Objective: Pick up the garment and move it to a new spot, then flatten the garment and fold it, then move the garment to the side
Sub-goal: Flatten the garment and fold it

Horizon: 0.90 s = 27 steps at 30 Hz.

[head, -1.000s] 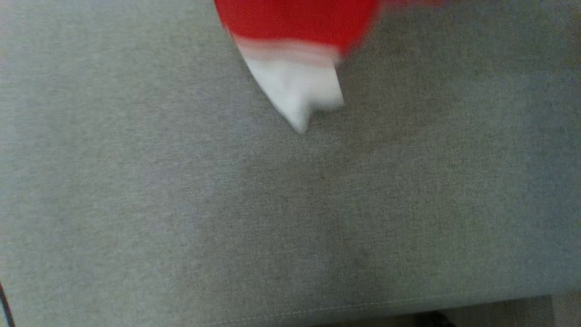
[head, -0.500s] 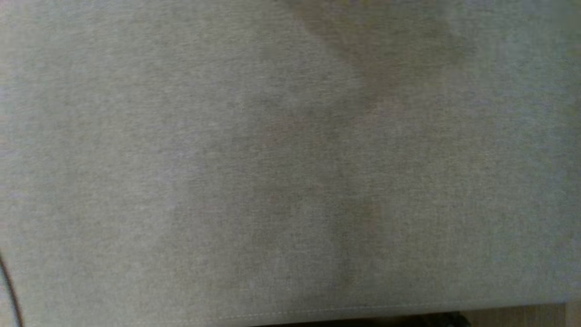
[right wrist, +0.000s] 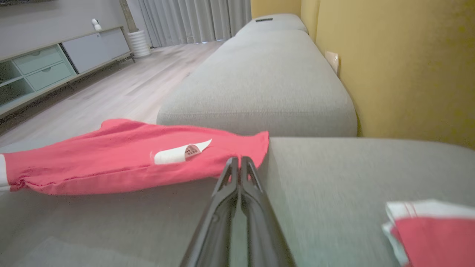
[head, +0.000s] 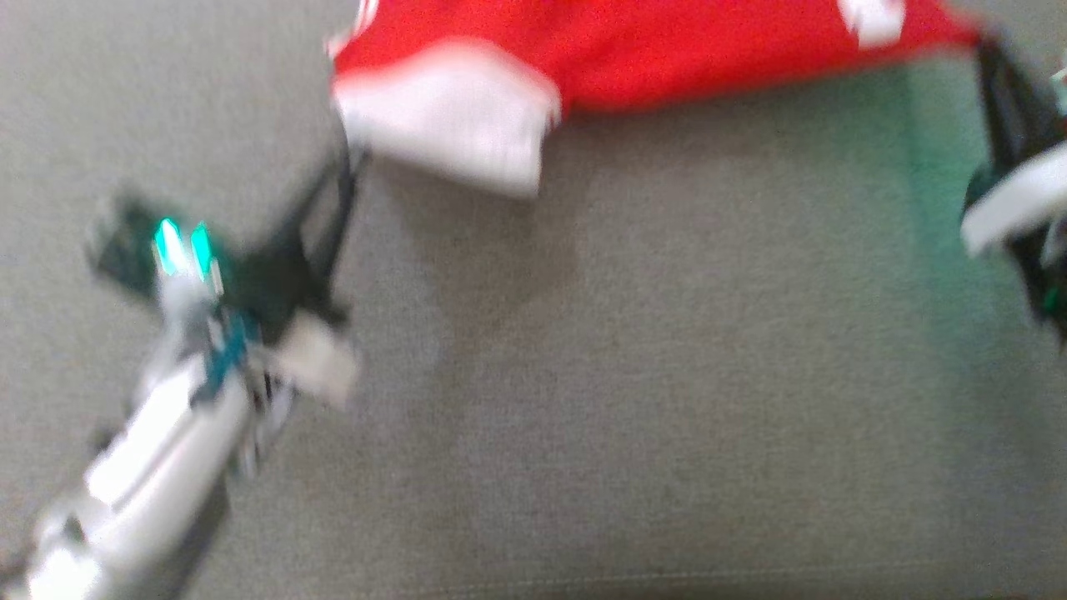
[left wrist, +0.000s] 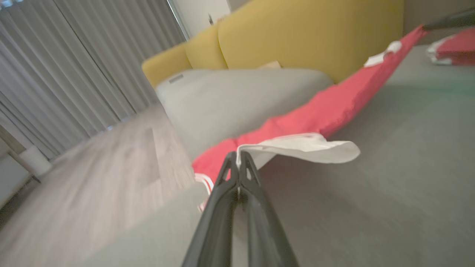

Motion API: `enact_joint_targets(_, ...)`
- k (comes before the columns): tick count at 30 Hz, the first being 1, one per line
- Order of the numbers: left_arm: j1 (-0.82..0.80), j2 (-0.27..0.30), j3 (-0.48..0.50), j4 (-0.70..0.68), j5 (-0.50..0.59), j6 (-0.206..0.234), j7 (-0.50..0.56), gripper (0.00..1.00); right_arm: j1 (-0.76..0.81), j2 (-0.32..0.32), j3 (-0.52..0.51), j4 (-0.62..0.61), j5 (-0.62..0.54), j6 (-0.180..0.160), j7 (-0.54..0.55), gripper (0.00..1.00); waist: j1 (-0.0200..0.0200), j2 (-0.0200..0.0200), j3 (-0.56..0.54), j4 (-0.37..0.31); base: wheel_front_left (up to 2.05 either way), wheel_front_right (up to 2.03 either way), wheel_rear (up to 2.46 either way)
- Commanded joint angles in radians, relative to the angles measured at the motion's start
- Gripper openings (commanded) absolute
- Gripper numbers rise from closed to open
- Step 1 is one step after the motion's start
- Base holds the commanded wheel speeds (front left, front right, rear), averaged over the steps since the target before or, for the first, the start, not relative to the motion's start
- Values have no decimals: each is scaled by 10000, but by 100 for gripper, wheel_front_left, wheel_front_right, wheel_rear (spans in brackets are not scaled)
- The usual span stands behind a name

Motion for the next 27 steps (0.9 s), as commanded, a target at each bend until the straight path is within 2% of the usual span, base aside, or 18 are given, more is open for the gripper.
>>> enact_joint_targets(1,-22,452,449,-344,-95,60,-48,0,377,-193,11,-215,106,67,-151,0,0,-1,-1097,-115,0,0,0)
enact_joint_targets(4,1546,530,585,-442,-359,189,-48,0,1449,-208,-44,-384,240,67,-190,0,0,-1,-1702,-204,0,0,0)
enact_joint_targets(9,3785,437,1478,-1033,-814,696,-49,0,2835,-98,-629,-699,319,67,-215,0,0,-1,-2321,-407,0,0,0)
enact_joint_targets(15,5708,243,2137,-1906,-698,967,-49,0,4557,-201,-1551,-1295,-106,67,-219,0,0,-1,-2645,-314,0,0,0)
enact_joint_targets(21,6631,27,2335,-2303,-365,891,-49,0,6184,-333,-2525,-2305,-692,67,-220,0,0,-1,-2638,-201,0,0,0)
enact_joint_targets(27,6369,-279,2431,-2256,-131,550,-49,0,6724,-80,-3521,-3098,-1398,67,207,0,0,-1,-2296,-141,0,0,0)
